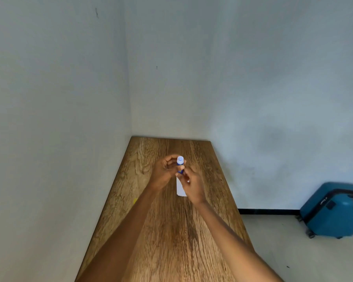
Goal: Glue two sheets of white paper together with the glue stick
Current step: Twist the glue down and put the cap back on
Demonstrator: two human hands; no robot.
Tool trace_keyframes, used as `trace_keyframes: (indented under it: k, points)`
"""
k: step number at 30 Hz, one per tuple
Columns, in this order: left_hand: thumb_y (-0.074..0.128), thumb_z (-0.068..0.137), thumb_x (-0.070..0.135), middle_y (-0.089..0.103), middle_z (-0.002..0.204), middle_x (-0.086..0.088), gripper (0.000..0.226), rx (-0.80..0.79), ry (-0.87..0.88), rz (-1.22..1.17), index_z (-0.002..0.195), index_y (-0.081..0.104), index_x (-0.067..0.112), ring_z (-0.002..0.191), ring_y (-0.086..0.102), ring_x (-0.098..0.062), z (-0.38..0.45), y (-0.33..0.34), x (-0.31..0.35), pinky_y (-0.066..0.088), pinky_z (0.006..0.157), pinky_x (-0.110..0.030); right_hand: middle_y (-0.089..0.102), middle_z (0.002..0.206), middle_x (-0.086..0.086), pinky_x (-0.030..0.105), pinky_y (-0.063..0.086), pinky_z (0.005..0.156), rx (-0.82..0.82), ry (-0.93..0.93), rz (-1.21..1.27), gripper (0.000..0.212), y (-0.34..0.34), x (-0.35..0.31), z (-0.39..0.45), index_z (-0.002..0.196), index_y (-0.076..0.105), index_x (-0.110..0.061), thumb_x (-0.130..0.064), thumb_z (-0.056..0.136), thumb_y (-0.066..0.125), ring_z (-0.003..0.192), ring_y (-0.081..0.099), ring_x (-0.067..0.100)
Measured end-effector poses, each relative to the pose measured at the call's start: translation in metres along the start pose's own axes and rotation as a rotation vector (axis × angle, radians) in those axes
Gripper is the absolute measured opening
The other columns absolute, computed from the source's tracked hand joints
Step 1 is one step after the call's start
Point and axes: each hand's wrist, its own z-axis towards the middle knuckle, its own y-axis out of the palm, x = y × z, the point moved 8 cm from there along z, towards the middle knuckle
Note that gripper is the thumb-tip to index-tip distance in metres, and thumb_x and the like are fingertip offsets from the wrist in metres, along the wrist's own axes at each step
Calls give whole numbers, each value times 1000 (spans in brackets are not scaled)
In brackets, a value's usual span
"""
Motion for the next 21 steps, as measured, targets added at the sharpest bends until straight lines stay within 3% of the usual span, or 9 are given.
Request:
trace_keyframes:
  k: [2,4,7,10,14,15,17,19,21]
  points:
    - [64,76,-13,74,77,13,30,8,10,11,96,64,10,78,68,-2,1,2,1,55,73,-16,46,69,-3,21,29,51,127,73,-63,25,-7,6,1,64,48,-22,-17,81,66,54,39,5]
    - [65,76,-11,74,79,9,29,21,12,6,98,64,8,79,68,-3,1,3,0,55,75,-18,45,69,-2,26,27,51,196,154,-89,36,-9,9,2,62,36,-26,-20,79,68,53,37,8]
    - [65,76,-11,72,83,7,29,7,29,33,101,63,5,80,68,-3,2,7,5,55,77,-18,48,73,7,29,29,51,200,173,-33,26,-9,2,4,70,43,-16,-17,78,67,60,41,16]
    - [65,76,-12,73,81,10,30,32,11,30,101,63,4,78,68,-2,3,2,5,54,74,-17,51,81,13,24,32,57,98,93,-2,11,-2,-5,5,82,58,-1,-10,82,64,68,45,16]
    - [66,75,-11,68,88,-4,30,46,40,70,102,62,2,79,68,-1,2,-8,3,55,76,-18,55,95,21,26,43,64,-33,32,33,14,11,-4,3,98,60,3,-6,89,56,74,54,23]
    - [65,75,-11,68,88,-4,30,47,48,78,102,62,3,79,68,-1,2,-8,3,55,75,-18,56,96,22,21,45,66,-22,37,44,14,11,-3,3,99,60,2,-6,88,56,74,55,22]
    - [65,76,-11,68,89,-7,29,59,42,74,101,62,4,79,68,-2,2,-6,0,56,76,-19,59,89,20,15,41,61,57,90,70,3,9,2,2,87,61,-3,-5,85,59,69,53,16]
    - [65,77,-10,68,92,-12,28,81,39,65,102,62,1,79,67,-1,3,-5,-1,55,77,-20,57,78,14,24,35,55,168,166,67,15,4,6,2,71,52,-13,-9,81,62,64,46,15]
    - [65,77,-10,68,93,-12,28,70,47,65,102,61,1,79,67,1,4,-3,1,54,75,-16,50,71,5,27,28,51,245,215,50,24,1,6,0,67,42,-17,-11,78,62,60,39,13]
